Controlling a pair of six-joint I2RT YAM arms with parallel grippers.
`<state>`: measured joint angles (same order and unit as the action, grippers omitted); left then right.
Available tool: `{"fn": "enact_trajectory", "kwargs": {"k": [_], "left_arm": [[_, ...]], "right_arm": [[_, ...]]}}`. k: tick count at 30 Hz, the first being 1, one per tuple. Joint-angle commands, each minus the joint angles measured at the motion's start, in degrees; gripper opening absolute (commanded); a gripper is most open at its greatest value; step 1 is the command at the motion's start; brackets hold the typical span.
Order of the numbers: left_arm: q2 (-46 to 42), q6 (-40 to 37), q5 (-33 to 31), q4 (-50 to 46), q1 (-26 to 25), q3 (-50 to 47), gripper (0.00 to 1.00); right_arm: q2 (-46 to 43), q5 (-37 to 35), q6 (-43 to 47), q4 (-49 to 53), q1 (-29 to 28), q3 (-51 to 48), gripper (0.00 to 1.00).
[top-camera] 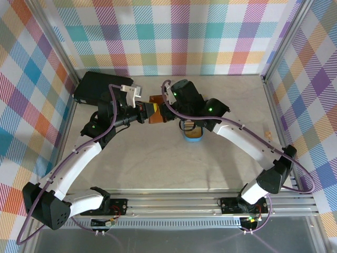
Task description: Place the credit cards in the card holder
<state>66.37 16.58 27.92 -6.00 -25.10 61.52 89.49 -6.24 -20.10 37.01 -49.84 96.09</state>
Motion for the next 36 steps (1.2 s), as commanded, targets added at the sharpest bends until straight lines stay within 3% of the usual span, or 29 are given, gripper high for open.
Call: {"fn": "enact_trajectory", "kwargs": {"k": [1,2,5,9,17,24,30,34,36], "left_arm": [[-1.24,-1.24,0.86,1.61,-0.56,0.71,0.0],[-1.25,-1.19,1.02,1.83,-0.56,0.72,0.0],[-1.18,-0.77,1.82,2.41,-0.56,0.56,0.0],[-1.03,0.05,3.52,3.48,-0.54,0.27,0.0],[-0.15,3.61,12.11,9.13,-0.56,-0.68,0.0],[0.25,4.7,14.82,10.43,-0.65,-0.74,0.0],[0.37,3.05,11.72,7.38,-0.65,-0.18,0.0],[0.35,2.56,10.34,6.55,-0.65,-0.08,0.0],[0.36,2.2,9.95,6.25,-0.61,-0.07,0.0]], "right_arm": [[-2.38,0.52,1.09,0.59,0.28,-1.76,0.07],[-2.85,1.29,1.14,-0.48,0.28,-2.49,0.22],[-3.18,3.48,1.55,-2.27,0.36,-3.46,0.39],[-2.14,3.41,1.64,-2.61,0.35,-3.1,0.48],[-0.17,1.82,1.16,-3.91,0.27,-1.81,0.53],[0.95,-2.56,1.2,-4.12,0.32,-1.51,0.4],[-0.78,-7.95,1.11,-4.09,0.31,-2.8,0.21],[-2.29,-9.74,0.95,-3.55,0.75,-3.86,0.03],[-2.86,-9.93,0.55,-3.0,1.22,-4.3,0.0]]}}
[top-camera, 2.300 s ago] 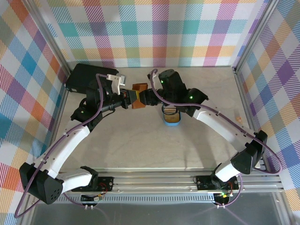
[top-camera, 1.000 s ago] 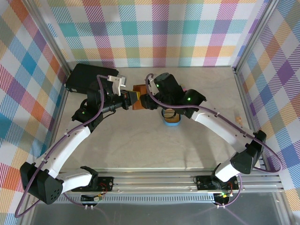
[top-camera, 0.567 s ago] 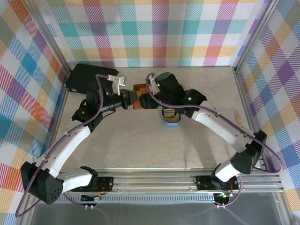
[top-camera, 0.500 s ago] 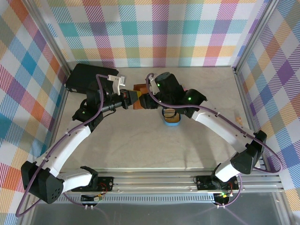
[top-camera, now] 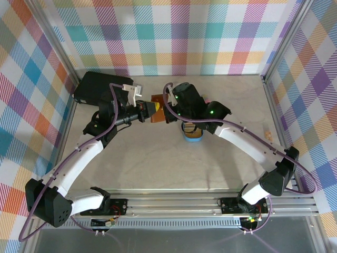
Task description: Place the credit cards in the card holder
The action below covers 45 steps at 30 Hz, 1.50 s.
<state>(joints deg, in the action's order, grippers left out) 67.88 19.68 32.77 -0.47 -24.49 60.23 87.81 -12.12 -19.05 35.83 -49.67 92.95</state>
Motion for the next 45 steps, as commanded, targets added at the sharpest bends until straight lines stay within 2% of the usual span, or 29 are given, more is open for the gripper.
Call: {"fn": "enact_trajectory", "kwargs": {"k": [1,10,15,16,19,21,24,28,33,39,42,44,45], "left_arm": [[-1.13,-1.03,4.86,0.49,-1.26,1.34,0.0],[-2.0,-3.24,3.97,-0.82,-1.19,1.29,0.0],[-2.52,-3.43,5.21,0.65,-1.17,0.42,0.0],[-2.48,-3.17,5.98,1.24,-1.17,0.33,0.0],[-2.25,-2.57,7.11,2.37,-1.17,0.07,0.0],[-2.08,-2.4,7.46,2.82,-1.17,-0.06,0.0],[-1.74,-2.12,8.15,3.5,-1.17,-0.33,0.0],[-1.61,-1.81,8.84,4.22,-1.17,-0.51,0.0],[-1.62,-0.97,10.15,5.81,-1.17,-1.01,0.0],[-1.68,-0.3,10.71,6.91,-1.17,-1.29,0.0],[-1.52,0.09,10.82,7.46,-1.17,-1.57,0.0],[-1.51,0.21,9.94,7.37,-1.1,-1.69,0.0],[-1.54,0.14,9.3,7.26,-1.18,-1.69,0.0]], "right_arm": [[-1.54,-3.99,-0.92,-1.61,1.37,-1.61,0.0],[-5.27,-0.18,-2.35,-0.42,5.02,-6.0,0.0],[-9.9,7.3,-3.71,-3.7,10.29,-12.66,0.0],[-11.02,9.65,-4.13,-5.3,11.45,-14.34,0.04],[-13.5,16.35,-4.23,-10.22,13.76,-18.26,0.32],[-14.35,19.92,-4.07,-12.44,14.45,-19.7,0.42],[-14.85,24.39,-4.57,-15.02,15.2,-20.97,0.48],[-14.98,29.62,-5.86,-18.62,16.15,-22.56,0.49],[-14.84,32.65,-6.71,-21.76,16.67,-23.91,0.47],[-14.77,34.61,-7.43,-23.54,17.41,-24.56,0.35],[-15.08,36.35,-7.37,-24.59,17.63,-24.98,0.22],[-15.5,36.57,-7.31,-24.16,17.84,-24.58,0.05],[-15.78,36.47,-7.17,-23.7,18.02,-24.25,0.0]]}}
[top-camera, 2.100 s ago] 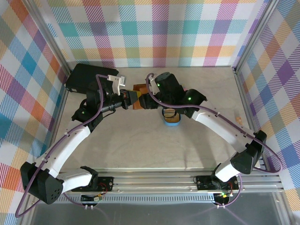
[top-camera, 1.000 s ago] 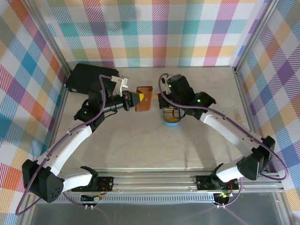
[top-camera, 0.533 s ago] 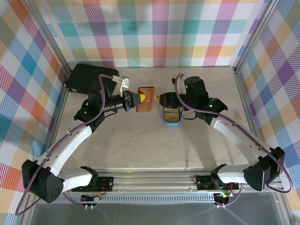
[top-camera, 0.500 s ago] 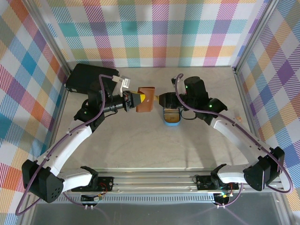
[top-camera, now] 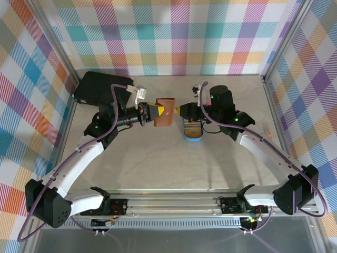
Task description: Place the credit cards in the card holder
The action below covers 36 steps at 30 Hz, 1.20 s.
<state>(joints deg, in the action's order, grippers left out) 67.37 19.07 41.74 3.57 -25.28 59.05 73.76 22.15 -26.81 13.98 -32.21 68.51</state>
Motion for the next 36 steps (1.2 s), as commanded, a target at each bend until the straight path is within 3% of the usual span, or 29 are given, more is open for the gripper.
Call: {"fn": "enact_trajectory", "kwargs": {"k": [1,2,4,5,9,14,20,24,31,36], "left_arm": [[-0.98,0.73,-0.54,2.9,-0.39,-0.51,0.0],[-0.97,0.71,-1.45,2.61,-0.39,-0.51,0.13],[-0.48,0.83,-2.39,2.08,-0.22,-0.41,0.49],[-0.09,1.07,-2.54,1.88,-0.12,-0.26,0.58],[1.73,2.7,-1.91,2.52,0.31,0.06,0.74],[3.13,3.88,-2.08,2.86,1.57,0.08,0.8],[-0.38,1.67,-11.07,-4.57,2.25,1.28,0.92],[-6.29,6.78,-13.76,-0.92,2.25,-4.32,0.98],[-11.04,13.88,-6.72,13.88,1.5,-14.79,0.94],[-8.12,13.66,-4.68,16.52,-0.85,-15.82,0.88]], "right_arm": [[-2.09,1.98,0.85,-1.22,0.67,0.6,0.0],[-2.53,1.57,1.14,-0.63,0.83,1.18,0.0],[-3.05,1.31,1.51,0.14,0.92,2.23,0.0],[-3.18,1.29,1.6,0.61,0.87,2.98,0.0],[-2.92,2.64,0.23,0.62,0.92,5.52,0.0],[-2.79,1.08,-1.47,1.97,0.86,8.04,0.0],[-1.1,-2.67,-0.9,7.65,0.83,12.14,0.0],[-0.76,-3.92,-1.92,8.35,0.73,13.21,0.0],[-0.41,-4.05,-6.25,7.38,0.74,14.61,0.0],[-0.55,-3.72,-7.95,6.97,0.74,15.11,0.0]]}}
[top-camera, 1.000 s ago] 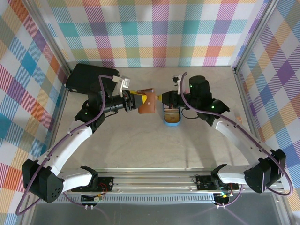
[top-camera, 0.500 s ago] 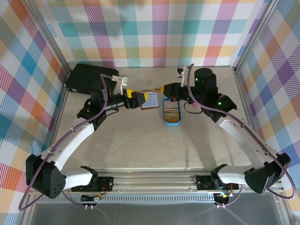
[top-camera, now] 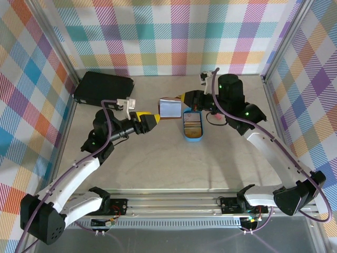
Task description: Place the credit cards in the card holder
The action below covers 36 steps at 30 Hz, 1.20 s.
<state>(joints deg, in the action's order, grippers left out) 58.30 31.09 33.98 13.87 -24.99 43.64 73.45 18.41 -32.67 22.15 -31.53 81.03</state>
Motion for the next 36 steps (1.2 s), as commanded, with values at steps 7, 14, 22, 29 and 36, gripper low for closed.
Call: {"fn": "enact_trajectory", "kwargs": {"k": [7,14,22,29,36], "left_arm": [[4.81,3.2,-0.39,10.67,-2.0,-2.14,0.84],[7.5,5.17,0.96,17.86,-2.07,-2.51,0.53],[7.64,1.97,2.24,14.65,-2.16,-0.51,0.21],[6.01,-12.83,-1.17,-19.05,-2.07,13.67,0.0],[11.98,-23.76,-7.29,-55.68,-2.08,34.92,0.0]], "right_arm": [[-1.57,1.49,-4.98,-3.84,0.04,1.67,0.0],[-1.69,3.78,-7.31,-5.85,0.06,1.19,0.0],[-1.79,5.1,-7.92,-5.66,0.14,0.67,0.0],[-2.84,2.47,5.84,3.73,2.57,0.62,0.13],[-5.57,14.04,23.67,6.04,3.84,-3.82,0.63]]}}
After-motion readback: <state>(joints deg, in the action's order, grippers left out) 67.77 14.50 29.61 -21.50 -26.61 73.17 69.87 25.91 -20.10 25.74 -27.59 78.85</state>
